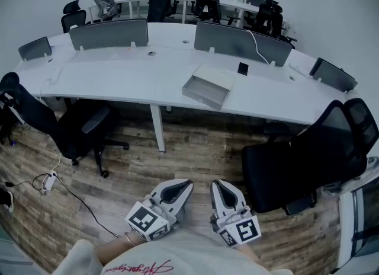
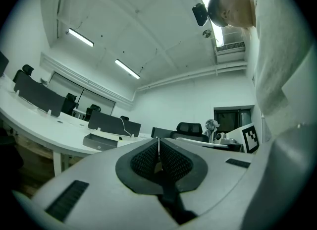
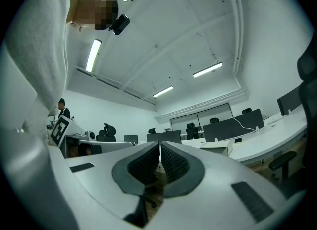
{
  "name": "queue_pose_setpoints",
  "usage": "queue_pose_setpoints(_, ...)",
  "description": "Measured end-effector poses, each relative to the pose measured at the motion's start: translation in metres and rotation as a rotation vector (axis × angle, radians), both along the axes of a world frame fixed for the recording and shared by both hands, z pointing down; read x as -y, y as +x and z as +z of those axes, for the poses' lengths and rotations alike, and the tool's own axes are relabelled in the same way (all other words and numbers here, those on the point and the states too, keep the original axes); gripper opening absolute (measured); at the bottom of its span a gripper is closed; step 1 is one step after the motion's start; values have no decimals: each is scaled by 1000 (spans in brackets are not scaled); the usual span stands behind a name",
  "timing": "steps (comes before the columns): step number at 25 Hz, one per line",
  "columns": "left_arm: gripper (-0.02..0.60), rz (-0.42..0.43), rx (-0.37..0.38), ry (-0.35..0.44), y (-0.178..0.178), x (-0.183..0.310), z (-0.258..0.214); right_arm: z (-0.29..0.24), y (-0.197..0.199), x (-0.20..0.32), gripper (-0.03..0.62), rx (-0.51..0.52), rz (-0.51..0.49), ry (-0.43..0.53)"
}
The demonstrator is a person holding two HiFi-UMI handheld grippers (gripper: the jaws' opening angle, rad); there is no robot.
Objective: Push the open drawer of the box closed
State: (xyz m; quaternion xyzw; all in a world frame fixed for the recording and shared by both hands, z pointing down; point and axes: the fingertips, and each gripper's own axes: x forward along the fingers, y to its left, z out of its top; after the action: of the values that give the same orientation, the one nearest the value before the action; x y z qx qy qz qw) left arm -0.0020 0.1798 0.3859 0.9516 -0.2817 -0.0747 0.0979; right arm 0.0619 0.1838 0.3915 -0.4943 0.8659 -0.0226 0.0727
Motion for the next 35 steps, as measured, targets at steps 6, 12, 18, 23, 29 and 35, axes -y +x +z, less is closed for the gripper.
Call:
queue_pose_setpoints(6, 18, 9, -11, 6, 3, 30, -3, -3, 0, 29, 23, -17, 4, 3)
queue_pose_setpoints(12, 18, 21, -12, 1, 6, 72, -4, -2, 1, 69, 23, -18, 15, -9)
queue_pose_setpoints(18, 18, 26, -15, -14, 5, 116, -7, -4, -6, 112, 23, -21, 3, -25)
queue_pose_setpoints(23, 18, 33, -9, -20, 1, 152, -9, -6, -12, 149, 23, -21, 2, -32)
queue_pose_setpoints(29, 18, 53, 8, -37, 0, 194, -4, -4, -15, 190, 23, -10, 14, -43)
queue_pose_setpoints(35, 18, 88, 20, -53, 0, 229, 2, 2, -21, 227, 23, -2, 27, -47)
